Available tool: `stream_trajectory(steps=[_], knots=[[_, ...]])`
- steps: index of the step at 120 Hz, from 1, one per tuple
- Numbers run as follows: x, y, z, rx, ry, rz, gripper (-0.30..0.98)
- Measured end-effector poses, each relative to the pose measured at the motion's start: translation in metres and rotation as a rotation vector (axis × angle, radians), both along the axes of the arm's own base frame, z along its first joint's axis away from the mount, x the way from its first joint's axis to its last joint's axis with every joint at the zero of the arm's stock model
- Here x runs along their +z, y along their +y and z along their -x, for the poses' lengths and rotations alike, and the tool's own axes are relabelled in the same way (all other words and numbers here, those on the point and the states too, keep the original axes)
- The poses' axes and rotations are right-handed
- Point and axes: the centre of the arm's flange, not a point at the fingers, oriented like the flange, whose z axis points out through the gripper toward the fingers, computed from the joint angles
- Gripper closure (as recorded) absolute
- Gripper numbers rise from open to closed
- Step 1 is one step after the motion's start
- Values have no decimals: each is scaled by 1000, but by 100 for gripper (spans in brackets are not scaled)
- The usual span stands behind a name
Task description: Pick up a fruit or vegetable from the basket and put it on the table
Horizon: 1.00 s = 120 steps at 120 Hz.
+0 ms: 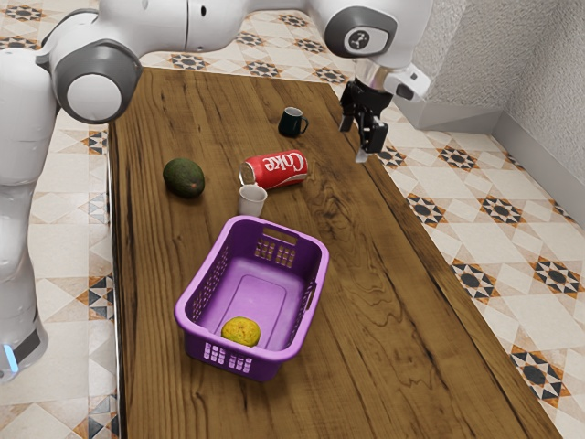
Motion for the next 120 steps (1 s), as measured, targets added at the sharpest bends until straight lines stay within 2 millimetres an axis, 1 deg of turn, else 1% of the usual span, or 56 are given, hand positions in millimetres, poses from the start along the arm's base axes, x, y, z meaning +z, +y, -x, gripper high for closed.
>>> stream_trajectory(steps=[18, 34, 40, 43, 48, 53, 56, 60, 64, 75, 80, 87, 106, 110, 120], knots=[[1, 0, 0, 3, -1, 2, 0], [-2, -7, 1, 3, 3, 66, 0], [8, -10, 6, -3, -11, 87, 0], [14, -12, 14, -8, -16, 97, 0], [13, -22, 35, -22, 3, 115, 0], [8, -33, 62, -33, 24, 131, 0], [8, -39, 76, -37, 24, 138, 0], [13, -48, 90, -39, 12, 145, 0], [18, -59, 97, -43, -2, 152, 0], [24, -103, 107, -58, -24, 163, 0], [24, -116, 109, -52, -27, 166, 0], [23, -123, 109, -10, -32, 174, 0], [25, -126, 109, 130, -44, 211, 0], [25, -134, 111, 143, -41, 221, 0], [25, -167, 119, 163, -29, 252, 0]])
